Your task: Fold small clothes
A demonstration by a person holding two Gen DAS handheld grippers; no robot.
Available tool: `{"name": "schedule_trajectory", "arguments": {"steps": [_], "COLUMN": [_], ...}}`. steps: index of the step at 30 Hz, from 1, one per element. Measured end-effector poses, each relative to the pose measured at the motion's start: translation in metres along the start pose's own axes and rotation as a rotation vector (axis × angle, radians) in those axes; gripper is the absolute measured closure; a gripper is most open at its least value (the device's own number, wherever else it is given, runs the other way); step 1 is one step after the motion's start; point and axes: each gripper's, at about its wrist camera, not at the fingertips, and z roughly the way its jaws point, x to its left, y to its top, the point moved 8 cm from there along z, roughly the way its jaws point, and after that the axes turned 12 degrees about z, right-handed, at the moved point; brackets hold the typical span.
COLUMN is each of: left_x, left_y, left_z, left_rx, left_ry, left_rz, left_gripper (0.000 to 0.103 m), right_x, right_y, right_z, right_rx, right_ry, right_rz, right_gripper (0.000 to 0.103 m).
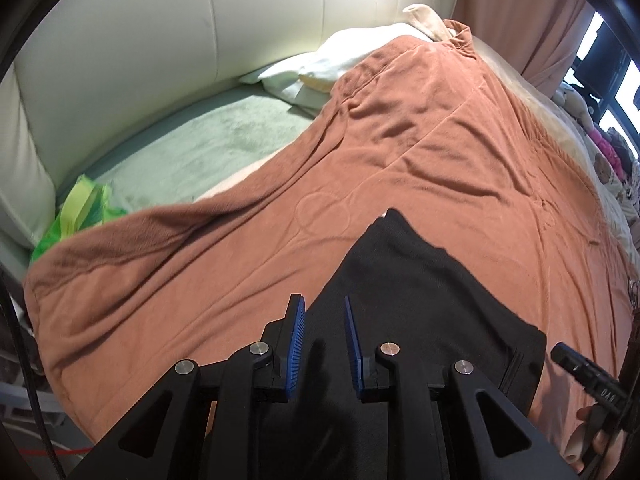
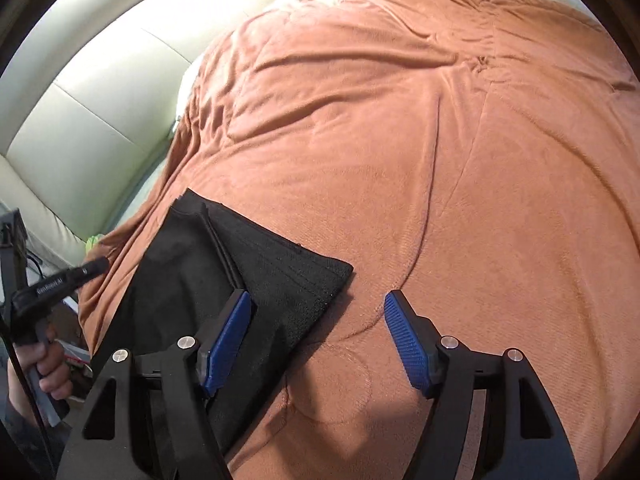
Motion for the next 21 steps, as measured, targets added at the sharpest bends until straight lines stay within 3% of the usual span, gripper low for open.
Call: {"name": "schedule_trajectory", "arguments": {"steps": [6,15,21], "left_x": [-0.016,-0.031,-0.028], "left_y": [-0.026,-0.073,-0.110], "left_z": [-0.014,-0.033,-0.039], "left_rx": [0.003,0.041,0.075], "left_ry": [-0.027,-0.059,-0.035], "left_rz": [0.049,0.073,0.073], "left_gripper": [0.082,0.082,0.082], "right_x": [0.028,0.079,0.089], "right_y": [-0.025,-0.075,-0.109], "right_z": [-0.026,-0.021,-0.019], "right_rx": [-0.012,0.116,0.182], "right_ry": [0.073,0.146,0.163], "right_rz": [-0.093,-0.272,-0.334], "right_gripper": [0.035,0.035,0.035]}}
